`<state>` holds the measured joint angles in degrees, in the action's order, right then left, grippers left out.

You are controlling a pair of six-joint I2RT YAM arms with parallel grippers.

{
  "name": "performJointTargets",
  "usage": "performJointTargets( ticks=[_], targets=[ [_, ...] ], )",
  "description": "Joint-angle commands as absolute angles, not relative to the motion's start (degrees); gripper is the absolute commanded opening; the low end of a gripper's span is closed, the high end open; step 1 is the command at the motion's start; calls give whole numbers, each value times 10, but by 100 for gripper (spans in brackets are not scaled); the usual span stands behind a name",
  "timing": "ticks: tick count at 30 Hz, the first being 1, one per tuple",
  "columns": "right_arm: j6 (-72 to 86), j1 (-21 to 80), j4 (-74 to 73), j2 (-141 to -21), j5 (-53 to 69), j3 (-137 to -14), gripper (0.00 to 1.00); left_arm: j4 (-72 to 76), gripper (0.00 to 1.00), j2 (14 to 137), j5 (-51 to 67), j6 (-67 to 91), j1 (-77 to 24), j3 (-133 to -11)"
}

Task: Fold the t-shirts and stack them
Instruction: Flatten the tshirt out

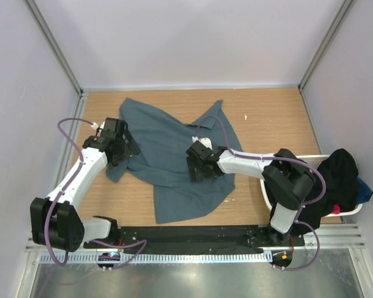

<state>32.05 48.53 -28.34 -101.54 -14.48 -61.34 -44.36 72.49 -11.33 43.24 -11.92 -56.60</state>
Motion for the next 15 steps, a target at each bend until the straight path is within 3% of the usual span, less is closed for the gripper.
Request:
performJointTargets(
  ticks=[1, 10, 15],
  targets=[
    [330, 468, -339, -1008, -161, -544, 88, -451, 88, 723, -117, 431, -119, -600],
    [330, 393, -411, -896, -164, -490, 89, -458, 86, 740, -131, 431, -161, -599],
    [273, 353, -450, -864, -138, -582, 89, -492, 85, 758, -187, 445, -248, -606]
  ],
)
